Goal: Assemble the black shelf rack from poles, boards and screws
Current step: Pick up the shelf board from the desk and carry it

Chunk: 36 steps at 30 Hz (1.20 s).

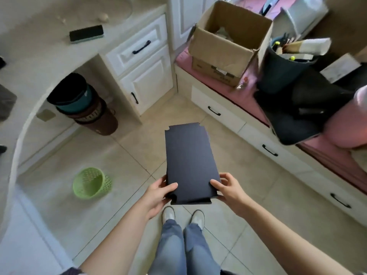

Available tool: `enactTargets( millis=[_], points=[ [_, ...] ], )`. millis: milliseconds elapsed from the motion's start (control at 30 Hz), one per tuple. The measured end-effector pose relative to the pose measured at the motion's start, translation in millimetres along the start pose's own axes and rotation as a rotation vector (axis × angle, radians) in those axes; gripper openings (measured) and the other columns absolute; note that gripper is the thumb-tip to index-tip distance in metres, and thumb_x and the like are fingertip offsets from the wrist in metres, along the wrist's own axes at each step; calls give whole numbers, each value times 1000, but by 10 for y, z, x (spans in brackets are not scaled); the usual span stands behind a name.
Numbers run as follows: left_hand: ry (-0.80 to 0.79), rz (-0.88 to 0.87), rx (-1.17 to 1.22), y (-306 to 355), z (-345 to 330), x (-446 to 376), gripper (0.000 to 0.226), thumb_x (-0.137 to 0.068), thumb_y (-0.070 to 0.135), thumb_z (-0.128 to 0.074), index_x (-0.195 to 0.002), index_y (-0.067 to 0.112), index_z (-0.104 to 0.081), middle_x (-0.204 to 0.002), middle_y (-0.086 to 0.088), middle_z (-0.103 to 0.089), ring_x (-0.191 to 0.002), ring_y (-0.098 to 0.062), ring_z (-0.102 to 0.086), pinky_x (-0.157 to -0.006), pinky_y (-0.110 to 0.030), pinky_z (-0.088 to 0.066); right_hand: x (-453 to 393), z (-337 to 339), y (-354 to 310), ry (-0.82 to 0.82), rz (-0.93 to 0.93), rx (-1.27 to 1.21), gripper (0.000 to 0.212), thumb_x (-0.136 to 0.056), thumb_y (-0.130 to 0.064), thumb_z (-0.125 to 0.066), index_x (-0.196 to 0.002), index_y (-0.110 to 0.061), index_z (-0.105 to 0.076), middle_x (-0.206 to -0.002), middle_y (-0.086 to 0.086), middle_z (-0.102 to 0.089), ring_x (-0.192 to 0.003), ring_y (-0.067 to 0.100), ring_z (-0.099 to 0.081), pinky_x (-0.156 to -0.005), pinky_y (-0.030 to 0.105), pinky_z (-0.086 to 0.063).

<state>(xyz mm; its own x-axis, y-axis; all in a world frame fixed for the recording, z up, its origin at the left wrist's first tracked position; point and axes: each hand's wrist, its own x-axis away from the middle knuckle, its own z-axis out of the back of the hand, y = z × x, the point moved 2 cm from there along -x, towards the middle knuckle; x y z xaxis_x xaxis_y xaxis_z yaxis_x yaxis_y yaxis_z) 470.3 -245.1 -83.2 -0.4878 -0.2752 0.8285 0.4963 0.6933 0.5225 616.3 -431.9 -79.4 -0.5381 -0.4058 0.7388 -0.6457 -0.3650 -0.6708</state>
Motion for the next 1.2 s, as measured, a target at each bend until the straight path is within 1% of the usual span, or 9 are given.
enactTargets(
  millis=[133, 200, 300, 433, 533, 700, 833, 1100, 1200],
  points=[
    [-12, 9, -87, -60, -351, -483, 59, -94, -4, -62, -147, 7, -39, -137, -9, -61, -106, -24, -63, -81, -32, -52, -224, 386, 245, 95, -13, -125, 17, -94, -9, -63, -108, -13, -54, -99, 0, -72, -80, 8, -70, -60, 25, -55],
    [-28, 37, -136, -145, -482, -732, 54, -94, -2, -62, -143, 6, -41, -135, -7, -62, -105, -22, -63, -82, -33, -51, -372, 555, 395, 133, -10, -155, 18, -94, -8, -63, -109, -13, -54, -99, -1, -73, -80, 6, -71, -62, 26, -56],
    [-71, 94, -208, -321, -627, -1151, 46, -95, -1, -62, -136, 10, -46, -129, 0, -66, -98, -13, -66, -78, -30, -51, -669, 791, 648, 191, 3, -163, 21, -93, -6, -63, -111, -14, -55, -101, 0, -73, -85, 11, -71, -79, 40, -57],
    [-82, 148, -278, -661, -747, -1826, 41, -95, -3, -61, -131, 12, -46, -113, 7, -71, -83, -7, -70, -69, -26, -54, -1194, 1048, 1075, 235, -4, -177, 23, -94, -6, -62, -113, -17, -54, -95, -7, -76, -86, 10, -72, -75, 32, -58],
    [-93, 177, -305, -925, -790, -2359, 43, -96, -1, -60, -133, 13, -45, -112, 10, -70, -90, -9, -68, -68, -25, -54, -1685, 1205, 1442, 250, -31, -196, 23, -94, -5, -62, -113, -16, -54, -94, -8, -76, -86, 9, -72, -75, 28, -58],
    [-72, 208, -334, -1364, -687, -3336, 53, -95, 2, -63, -143, 10, -41, -128, 1, -66, -102, -14, -66, -70, -25, -51, -2595, 1357, 2104, 256, -75, -197, 25, -94, -8, -62, -117, -14, -54, -103, -3, -73, -91, 10, -72, -73, 24, -56],
    [-31, 210, -339, -1723, -521, -4128, 59, -95, 3, -64, -147, 10, -37, -131, -2, -63, -113, -21, -64, -78, -30, -52, -3402, 1405, 2600, 236, -114, -179, 28, -96, -10, -61, -122, -12, -52, -112, 4, -70, -100, 16, -69, -77, 26, -54],
    [7, 203, -317, -2266, -101, -5618, 52, -95, -1, -63, -138, 13, -38, -133, -5, -63, -112, -23, -61, -80, -31, -51, -4891, 1319, 3351, 209, -163, -158, 30, -95, -4, -60, -122, -12, -51, -117, 9, -68, -103, 23, -67, -79, 30, -53],
    [-4, 195, -314, -2383, 11, -6070, 48, -94, -3, -62, -131, 17, -40, -137, -6, -60, -116, -24, -59, -83, -32, -49, -5279, 1265, 3565, 219, -163, -151, 29, -96, -2, -58, -121, -15, -52, -115, 6, -69, -96, 19, -67, -73, 25, -52]
  ],
)
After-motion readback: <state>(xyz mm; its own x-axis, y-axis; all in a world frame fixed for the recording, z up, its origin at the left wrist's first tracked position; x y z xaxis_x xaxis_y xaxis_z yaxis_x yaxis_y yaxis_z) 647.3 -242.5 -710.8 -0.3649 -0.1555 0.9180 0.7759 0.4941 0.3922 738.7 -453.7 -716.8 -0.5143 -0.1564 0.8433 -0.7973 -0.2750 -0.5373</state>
